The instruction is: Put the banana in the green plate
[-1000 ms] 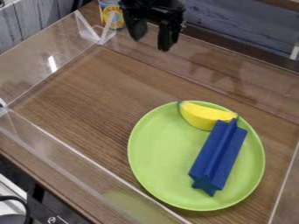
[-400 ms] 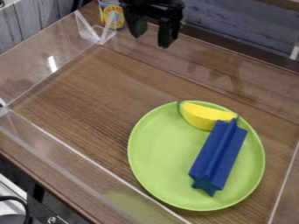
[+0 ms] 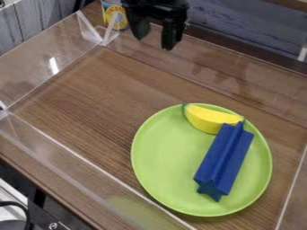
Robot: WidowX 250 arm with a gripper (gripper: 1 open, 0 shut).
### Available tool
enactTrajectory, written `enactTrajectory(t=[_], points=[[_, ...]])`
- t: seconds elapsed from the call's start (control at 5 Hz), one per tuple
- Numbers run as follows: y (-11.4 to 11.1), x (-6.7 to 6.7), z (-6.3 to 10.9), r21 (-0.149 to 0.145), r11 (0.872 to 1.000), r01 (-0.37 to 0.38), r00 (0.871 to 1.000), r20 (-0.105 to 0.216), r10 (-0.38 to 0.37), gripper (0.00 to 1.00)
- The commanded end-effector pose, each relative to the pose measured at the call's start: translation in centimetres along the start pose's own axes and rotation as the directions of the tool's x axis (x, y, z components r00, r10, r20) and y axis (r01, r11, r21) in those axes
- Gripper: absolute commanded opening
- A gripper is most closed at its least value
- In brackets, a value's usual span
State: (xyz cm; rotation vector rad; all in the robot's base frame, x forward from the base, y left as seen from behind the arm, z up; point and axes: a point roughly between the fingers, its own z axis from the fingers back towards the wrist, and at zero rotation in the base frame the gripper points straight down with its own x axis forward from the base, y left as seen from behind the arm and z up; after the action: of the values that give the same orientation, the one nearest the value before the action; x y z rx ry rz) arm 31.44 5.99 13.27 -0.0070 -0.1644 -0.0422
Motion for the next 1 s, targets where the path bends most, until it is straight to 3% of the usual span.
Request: enactTrajectory(t=[0.0,0.8], points=[[0.2,1.1,1.3,0.021,1.000,0.002,0.998,0.066,-0.004,1.00],[-0.1,2.3,-0.6,0.033,0.999,0.014,0.998,0.067,-0.016,1.00]])
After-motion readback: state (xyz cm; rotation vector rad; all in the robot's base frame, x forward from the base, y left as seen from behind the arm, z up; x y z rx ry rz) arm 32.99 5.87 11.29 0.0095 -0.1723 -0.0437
